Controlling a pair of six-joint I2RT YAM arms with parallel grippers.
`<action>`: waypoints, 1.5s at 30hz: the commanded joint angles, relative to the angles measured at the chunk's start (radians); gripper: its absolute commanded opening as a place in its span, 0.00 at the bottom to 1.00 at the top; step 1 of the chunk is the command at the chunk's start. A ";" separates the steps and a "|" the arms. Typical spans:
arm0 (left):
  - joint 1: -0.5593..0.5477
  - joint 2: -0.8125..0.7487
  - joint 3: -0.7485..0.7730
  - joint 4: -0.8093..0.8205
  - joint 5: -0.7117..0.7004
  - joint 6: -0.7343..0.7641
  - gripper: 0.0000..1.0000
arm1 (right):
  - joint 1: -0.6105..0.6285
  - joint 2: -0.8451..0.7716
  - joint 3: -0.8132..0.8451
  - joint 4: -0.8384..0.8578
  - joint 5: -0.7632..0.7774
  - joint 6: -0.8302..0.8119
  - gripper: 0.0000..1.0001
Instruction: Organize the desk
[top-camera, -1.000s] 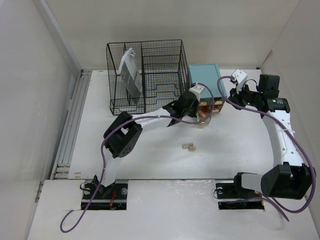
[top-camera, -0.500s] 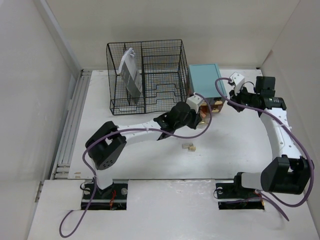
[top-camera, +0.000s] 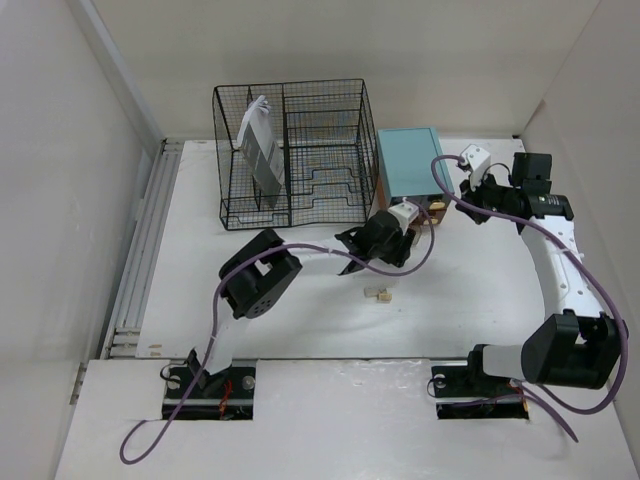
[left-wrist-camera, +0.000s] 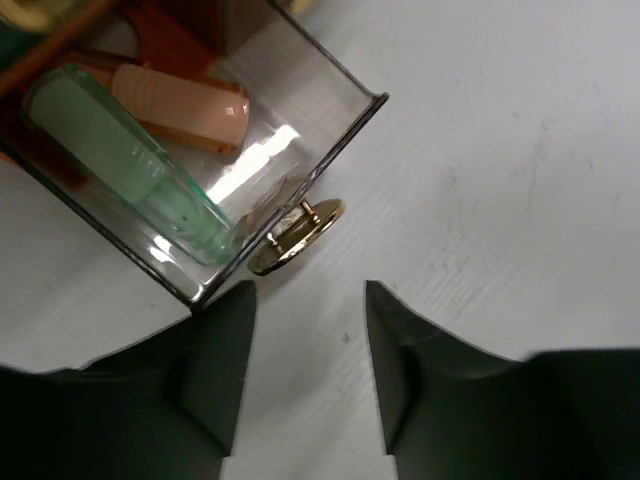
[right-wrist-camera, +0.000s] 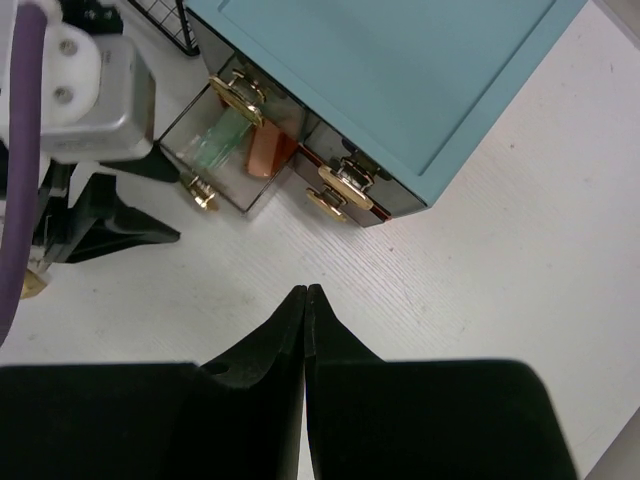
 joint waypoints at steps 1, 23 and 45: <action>0.031 0.012 0.099 0.018 -0.070 -0.004 0.48 | -0.007 -0.008 0.010 0.032 -0.022 -0.010 0.07; 0.081 0.009 0.095 0.078 -0.061 -0.070 0.44 | -0.025 0.012 0.000 0.023 -0.050 -0.010 0.08; -0.048 -0.914 -0.555 0.031 -0.043 -0.121 0.85 | -0.112 0.343 -0.231 0.290 -0.406 0.473 0.39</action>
